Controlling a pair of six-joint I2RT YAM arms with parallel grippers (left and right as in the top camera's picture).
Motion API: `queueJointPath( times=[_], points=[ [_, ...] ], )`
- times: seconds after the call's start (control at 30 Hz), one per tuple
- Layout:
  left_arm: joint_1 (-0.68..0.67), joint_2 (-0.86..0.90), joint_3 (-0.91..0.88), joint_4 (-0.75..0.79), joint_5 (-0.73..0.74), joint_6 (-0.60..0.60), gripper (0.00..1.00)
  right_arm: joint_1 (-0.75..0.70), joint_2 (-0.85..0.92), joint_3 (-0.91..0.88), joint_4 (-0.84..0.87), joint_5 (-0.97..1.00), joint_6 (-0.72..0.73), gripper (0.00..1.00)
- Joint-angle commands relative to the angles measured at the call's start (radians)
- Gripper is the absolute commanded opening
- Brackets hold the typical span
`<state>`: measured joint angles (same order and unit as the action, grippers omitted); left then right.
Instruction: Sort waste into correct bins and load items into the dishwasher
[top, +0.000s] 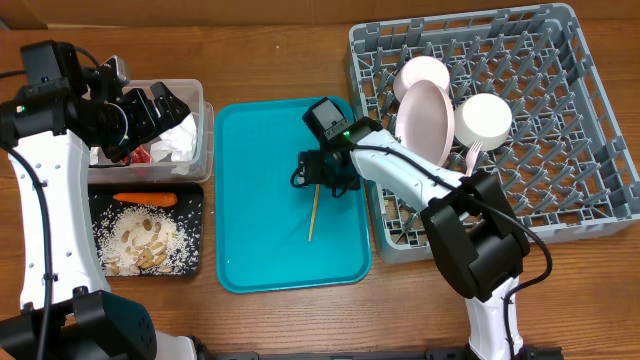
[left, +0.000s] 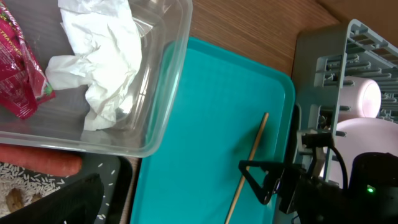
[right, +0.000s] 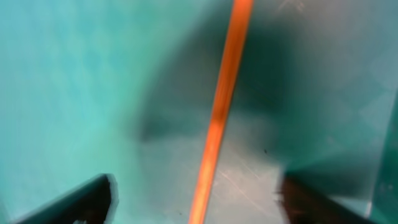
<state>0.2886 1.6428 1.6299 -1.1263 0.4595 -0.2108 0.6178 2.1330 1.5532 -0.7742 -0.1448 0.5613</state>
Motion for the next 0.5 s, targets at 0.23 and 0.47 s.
queueJointPath(
  times=[0.23, 0.47],
  points=[
    [-0.001, -0.022, 0.024, 0.001, 0.001, -0.006, 1.0, 0.05, 0.021, 0.013, 0.04, -0.032, 0.068, 1.0],
    [-0.001, -0.022, 0.024, 0.001, 0.001, -0.006, 1.0, 0.05, 0.021, 0.013, -0.014, 0.075, 0.189, 0.73]
  ],
)
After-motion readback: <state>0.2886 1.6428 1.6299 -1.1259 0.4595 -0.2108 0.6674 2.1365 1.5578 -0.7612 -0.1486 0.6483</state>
